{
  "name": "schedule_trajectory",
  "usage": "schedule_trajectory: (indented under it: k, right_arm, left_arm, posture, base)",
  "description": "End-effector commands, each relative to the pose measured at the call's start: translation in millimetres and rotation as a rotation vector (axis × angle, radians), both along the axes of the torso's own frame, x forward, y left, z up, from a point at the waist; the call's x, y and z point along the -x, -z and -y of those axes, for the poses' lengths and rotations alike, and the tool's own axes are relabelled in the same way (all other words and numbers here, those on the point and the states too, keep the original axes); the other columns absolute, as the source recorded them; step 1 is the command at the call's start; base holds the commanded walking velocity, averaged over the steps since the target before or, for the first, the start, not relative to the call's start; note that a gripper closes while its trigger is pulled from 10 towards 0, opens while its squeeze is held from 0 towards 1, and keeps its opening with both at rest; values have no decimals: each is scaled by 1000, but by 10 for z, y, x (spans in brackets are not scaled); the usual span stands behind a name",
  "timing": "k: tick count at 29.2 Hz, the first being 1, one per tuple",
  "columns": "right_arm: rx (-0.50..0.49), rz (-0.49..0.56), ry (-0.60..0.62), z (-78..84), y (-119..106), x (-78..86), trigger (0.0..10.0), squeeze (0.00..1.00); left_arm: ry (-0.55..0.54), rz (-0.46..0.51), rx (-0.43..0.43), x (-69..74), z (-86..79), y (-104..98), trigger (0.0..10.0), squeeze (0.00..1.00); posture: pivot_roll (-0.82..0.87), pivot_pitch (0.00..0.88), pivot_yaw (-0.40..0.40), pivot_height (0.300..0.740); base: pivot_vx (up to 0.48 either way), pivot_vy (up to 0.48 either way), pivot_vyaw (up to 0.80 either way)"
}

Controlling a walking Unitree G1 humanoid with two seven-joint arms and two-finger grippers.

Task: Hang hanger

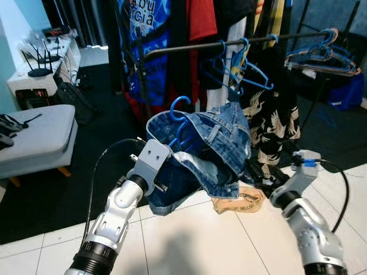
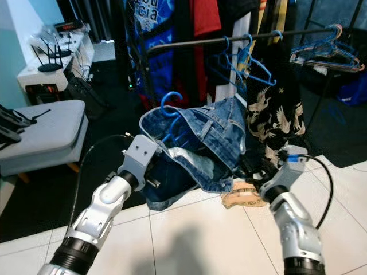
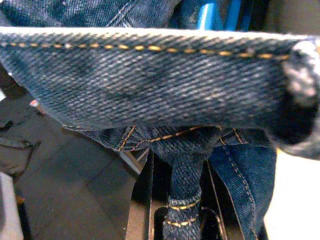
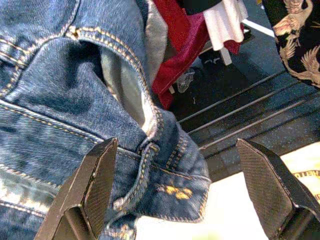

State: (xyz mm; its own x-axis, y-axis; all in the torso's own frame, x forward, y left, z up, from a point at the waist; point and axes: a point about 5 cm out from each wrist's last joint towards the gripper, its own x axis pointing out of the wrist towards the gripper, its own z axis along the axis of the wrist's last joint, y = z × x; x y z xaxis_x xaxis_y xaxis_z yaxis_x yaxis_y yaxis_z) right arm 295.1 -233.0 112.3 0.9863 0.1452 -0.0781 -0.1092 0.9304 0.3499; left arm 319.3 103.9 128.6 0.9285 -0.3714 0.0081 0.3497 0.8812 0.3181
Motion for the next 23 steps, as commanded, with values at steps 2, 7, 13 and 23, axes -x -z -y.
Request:
schedule_trajectory:
  k: [2,7,13,23]
  right_arm:
    - [2,-7,0,-22,36,4,10000,0]
    - [-3,-4,-6,-54,34,-4,10000,0]
    - [-7,-1,-9,-65,31,-10,10000,0]
    - [-12,2,-12,-76,28,-21,10000,0]
  left_arm:
    - [-12,8,11,4,-6,-31,10000,0]
    - [-7,3,14,9,21,-38,10000,0]
    - [-5,2,15,8,32,-41,10000,0]
    - [-5,-9,20,5,53,-35,10000,0]
  posture:
    - [-72,0,60,740]
    - [-72,0,62,740]
    - [-73,0,61,740]
    - [-75,0,59,740]
  base:
    - [384,0,0]
    - [386,0,0]
    - [387,0,0]
    - [388,0,0]
